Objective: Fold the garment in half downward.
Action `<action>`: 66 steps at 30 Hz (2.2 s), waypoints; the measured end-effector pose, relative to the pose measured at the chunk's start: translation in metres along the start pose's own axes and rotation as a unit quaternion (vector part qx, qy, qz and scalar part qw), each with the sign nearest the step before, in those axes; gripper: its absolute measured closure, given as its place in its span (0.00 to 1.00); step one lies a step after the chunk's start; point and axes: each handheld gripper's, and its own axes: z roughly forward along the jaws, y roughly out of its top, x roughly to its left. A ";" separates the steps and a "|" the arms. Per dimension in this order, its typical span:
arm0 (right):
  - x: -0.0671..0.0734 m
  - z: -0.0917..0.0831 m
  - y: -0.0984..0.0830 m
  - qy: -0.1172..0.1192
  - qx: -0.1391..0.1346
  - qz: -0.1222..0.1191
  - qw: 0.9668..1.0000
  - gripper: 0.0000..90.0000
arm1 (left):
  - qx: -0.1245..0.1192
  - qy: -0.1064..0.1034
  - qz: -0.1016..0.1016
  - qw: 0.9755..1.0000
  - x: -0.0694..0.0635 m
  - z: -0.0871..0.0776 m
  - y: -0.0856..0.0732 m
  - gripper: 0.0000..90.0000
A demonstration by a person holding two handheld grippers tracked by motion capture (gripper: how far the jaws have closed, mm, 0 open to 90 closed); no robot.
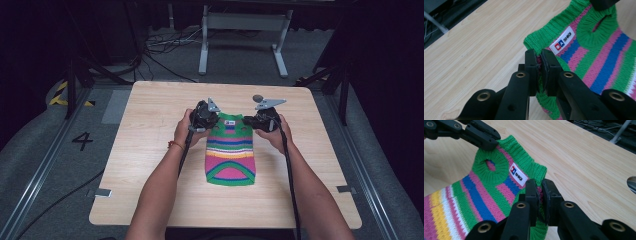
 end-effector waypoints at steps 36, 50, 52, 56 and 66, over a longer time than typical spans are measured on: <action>0.052 -0.060 -0.029 0.079 -0.009 -0.076 0.994 0.93 | -0.022 -0.054 0.094 0.994 -0.052 -0.060 -0.037 0.94; 0.085 -0.071 -0.049 0.114 0.025 -0.119 0.986 0.93 | -0.014 -0.090 0.135 0.987 -0.076 -0.071 -0.056 1.00; 0.086 -0.071 -0.050 0.116 0.024 -0.123 0.985 0.93 | -0.014 -0.092 0.139 0.986 -0.077 -0.072 -0.057 1.00; 0.094 -0.077 -0.054 0.125 0.028 -0.129 0.983 0.93 | -0.015 -0.106 0.142 0.984 -0.082 -0.075 -0.062 1.00; 0.109 -0.088 -0.067 0.136 0.038 -0.145 0.979 0.92 | -0.010 -0.132 0.170 0.977 -0.102 -0.099 -0.072 1.00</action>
